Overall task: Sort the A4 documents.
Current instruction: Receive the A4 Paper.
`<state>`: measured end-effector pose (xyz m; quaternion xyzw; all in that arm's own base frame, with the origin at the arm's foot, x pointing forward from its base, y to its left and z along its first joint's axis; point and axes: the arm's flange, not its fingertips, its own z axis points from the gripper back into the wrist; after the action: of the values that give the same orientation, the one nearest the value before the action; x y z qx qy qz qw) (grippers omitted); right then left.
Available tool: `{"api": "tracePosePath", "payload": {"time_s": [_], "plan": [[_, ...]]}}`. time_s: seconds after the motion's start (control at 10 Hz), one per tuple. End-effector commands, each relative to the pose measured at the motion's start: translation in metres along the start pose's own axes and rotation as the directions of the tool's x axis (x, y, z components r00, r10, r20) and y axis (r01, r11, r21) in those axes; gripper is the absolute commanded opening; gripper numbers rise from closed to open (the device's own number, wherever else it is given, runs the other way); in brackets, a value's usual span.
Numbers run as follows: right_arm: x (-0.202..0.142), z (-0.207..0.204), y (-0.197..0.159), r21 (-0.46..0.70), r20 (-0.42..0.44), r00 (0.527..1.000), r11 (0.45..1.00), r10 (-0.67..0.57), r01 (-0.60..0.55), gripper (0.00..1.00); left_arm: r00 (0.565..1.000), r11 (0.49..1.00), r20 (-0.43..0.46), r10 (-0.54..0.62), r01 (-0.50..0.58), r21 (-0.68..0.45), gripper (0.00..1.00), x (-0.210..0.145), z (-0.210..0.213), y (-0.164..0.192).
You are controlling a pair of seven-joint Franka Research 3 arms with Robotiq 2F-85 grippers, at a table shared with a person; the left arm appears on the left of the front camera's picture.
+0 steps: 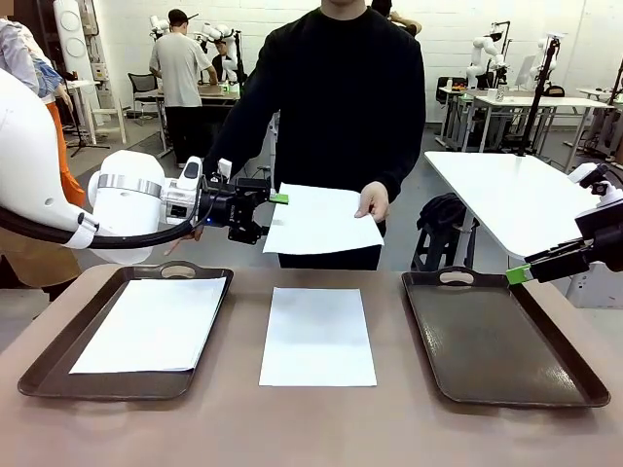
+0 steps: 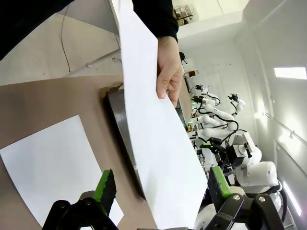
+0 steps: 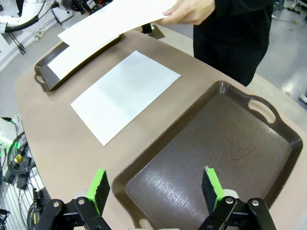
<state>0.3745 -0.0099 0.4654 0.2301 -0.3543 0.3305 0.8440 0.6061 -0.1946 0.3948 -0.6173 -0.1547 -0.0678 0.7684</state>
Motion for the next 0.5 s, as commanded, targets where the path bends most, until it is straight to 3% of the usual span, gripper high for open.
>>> {"api": "tracePosePath", "payload": {"time_s": [0.0, 0.3, 0.4], "plan": [[-0.0003, -0.004, -0.0042, 0.017, 0.025, 1.0, 1.0, 0.007, -0.007, 1.0, 1.0, 0.999, -0.008, 0.004, -0.005, -0.047, 0.87, 0.0075, -0.007, 0.0018], [-0.0003, -0.004, -0.0042, 0.017, 0.025, 1.0, 1.0, 0.007, -0.007, 1.0, 0.999, 0.996, -0.029, 0.035, -0.037, -0.077, 0.61, 0.0063, -0.0142, 0.0066], [-0.0003, -0.004, -0.0042, 0.017, 0.025, 1.0, 1.0, 0.007, -0.007, 1.0, 0.999, 0.996, -0.028, 0.038, -0.04, -0.076, 0.48, 0.0066, -0.015, 0.0071]]}}
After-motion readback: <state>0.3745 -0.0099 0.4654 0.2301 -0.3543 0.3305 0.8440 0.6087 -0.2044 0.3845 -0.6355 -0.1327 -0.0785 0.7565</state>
